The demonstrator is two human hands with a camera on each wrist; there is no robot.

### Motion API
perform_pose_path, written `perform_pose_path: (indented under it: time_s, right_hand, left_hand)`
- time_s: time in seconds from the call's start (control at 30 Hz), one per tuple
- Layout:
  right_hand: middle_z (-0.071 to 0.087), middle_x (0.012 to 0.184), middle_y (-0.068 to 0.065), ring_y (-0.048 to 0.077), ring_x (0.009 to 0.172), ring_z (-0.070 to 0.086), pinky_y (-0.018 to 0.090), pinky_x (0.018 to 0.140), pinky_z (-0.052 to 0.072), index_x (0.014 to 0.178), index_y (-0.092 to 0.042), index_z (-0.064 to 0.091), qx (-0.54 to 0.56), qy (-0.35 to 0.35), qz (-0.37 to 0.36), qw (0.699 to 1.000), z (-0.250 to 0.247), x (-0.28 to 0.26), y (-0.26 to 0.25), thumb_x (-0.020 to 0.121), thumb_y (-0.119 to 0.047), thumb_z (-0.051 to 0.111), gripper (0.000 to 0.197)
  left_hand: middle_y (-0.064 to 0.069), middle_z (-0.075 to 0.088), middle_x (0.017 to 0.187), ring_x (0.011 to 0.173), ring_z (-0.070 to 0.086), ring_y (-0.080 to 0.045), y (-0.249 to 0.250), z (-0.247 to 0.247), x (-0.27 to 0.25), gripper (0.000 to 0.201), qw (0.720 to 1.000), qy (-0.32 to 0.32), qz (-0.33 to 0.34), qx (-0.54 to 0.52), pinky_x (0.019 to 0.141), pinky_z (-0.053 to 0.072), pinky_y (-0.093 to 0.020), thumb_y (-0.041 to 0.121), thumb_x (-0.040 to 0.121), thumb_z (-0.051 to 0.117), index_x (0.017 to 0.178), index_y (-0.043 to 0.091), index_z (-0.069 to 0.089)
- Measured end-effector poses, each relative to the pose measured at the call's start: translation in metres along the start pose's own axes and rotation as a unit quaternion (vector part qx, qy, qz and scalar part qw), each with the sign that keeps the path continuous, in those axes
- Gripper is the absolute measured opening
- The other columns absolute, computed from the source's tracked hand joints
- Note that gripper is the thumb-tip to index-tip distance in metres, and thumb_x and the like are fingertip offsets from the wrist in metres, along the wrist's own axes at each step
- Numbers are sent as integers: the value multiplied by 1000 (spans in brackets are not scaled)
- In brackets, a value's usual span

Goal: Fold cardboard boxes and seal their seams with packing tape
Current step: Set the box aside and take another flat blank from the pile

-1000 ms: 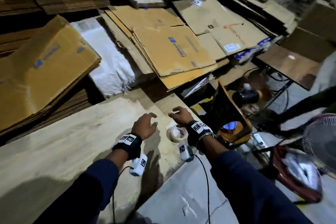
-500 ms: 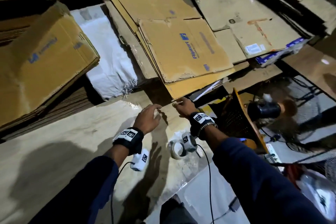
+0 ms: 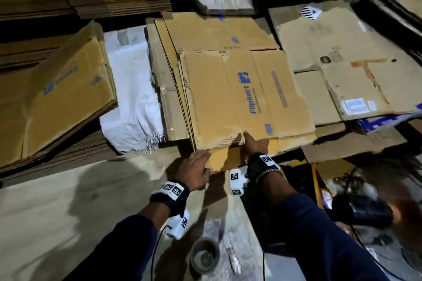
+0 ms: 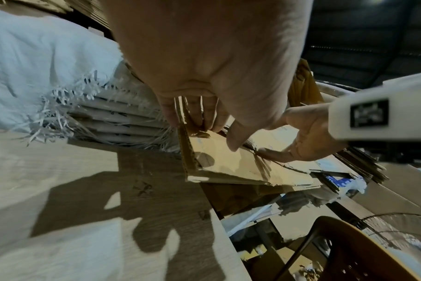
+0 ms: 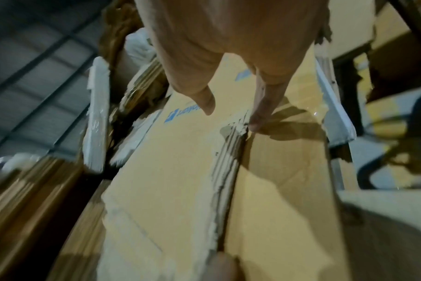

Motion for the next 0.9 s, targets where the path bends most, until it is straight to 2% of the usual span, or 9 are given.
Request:
perform_pose_path:
  time_s: [0.1,0.27,0.33,0.43,0.5,0.6,0.73,0.83,0.9]
  right_hand:
    - [47,152,23,44,124,58,49,94,53,158,-1,23,95,1,71,993,9,18,10,78,-54,83,114]
    - [60,132,17,36,109,61,38,83,45,145,3,45,173,-39,92,980,14,30,11,91,-52,73,81]
    - [64,108,16,32,83,58,42,75,46,134,2,48,236,-48,60,969,16,36,-4,80,-54,81,84]
    - [60,104,16,26,69,52,38,58,47,143,-8,30,267,-54,63,960,29,77,2,57,-56,85,112]
    - [59,98,13,25,73,55,38,60,49,127,-13,33,259,-66,70,961,21,71,-3,74,-47,82,80]
    - [57,95,2,13,73,56,29,70,53,130,-13,48,202,-120,53,971,7,23,-21,102,-36,62,39]
    - [54,94,-1,10,77,58,20,70,56,151,3,41,206,-145,21,967,-3,-10,-24,109,-26,49,52]
    - [55,102,3,9,76,54,20,63,52,152,2,39,222,-148,13,964,-10,-60,-16,109,-31,47,55]
    - [51,121,6,8,77,53,21,67,50,153,2,38,235,-148,11,961,-11,-91,-5,109,-33,46,56]
  left_hand:
    - [-4,40,164,152,32,-24,-1,9,9,56,1000,3,-10,5,125,25,-35,32,106,53,158,14,42]
    - [1,50,157,144,44,-23,-6,7,8,55,999,27,10,39,113,43,-49,39,101,47,152,19,51]
    - [-2,54,154,140,50,-25,-9,1,6,59,999,46,9,-1,110,46,-46,49,102,39,150,17,54]
    - [-7,58,149,140,52,-25,-21,-9,5,67,985,47,-78,-143,114,42,-41,64,104,41,149,15,52]
    - [-6,60,148,140,51,-20,-26,-19,4,84,950,31,-152,-270,121,34,-42,79,99,28,158,20,40]
    - [-6,62,145,132,59,-19,-11,-62,1,94,883,66,-168,-434,122,32,-51,86,94,10,160,24,37]
    - [-11,60,148,118,70,-21,19,-123,6,83,802,89,-168,-567,107,50,-45,75,101,18,150,18,51]
    - [-8,46,159,136,56,-26,57,-168,-6,82,809,68,-119,-572,113,45,-48,76,99,36,158,19,40]
    - [7,41,158,142,44,-12,74,-188,-17,78,822,74,-89,-558,119,30,-45,73,96,41,160,29,35]
Point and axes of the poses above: each hand's wrist, its own x-axis towards the middle knuckle, its own z-axis out of the palm, y = z × x, the point moved 9 cm from there along x, towards the middle knuckle
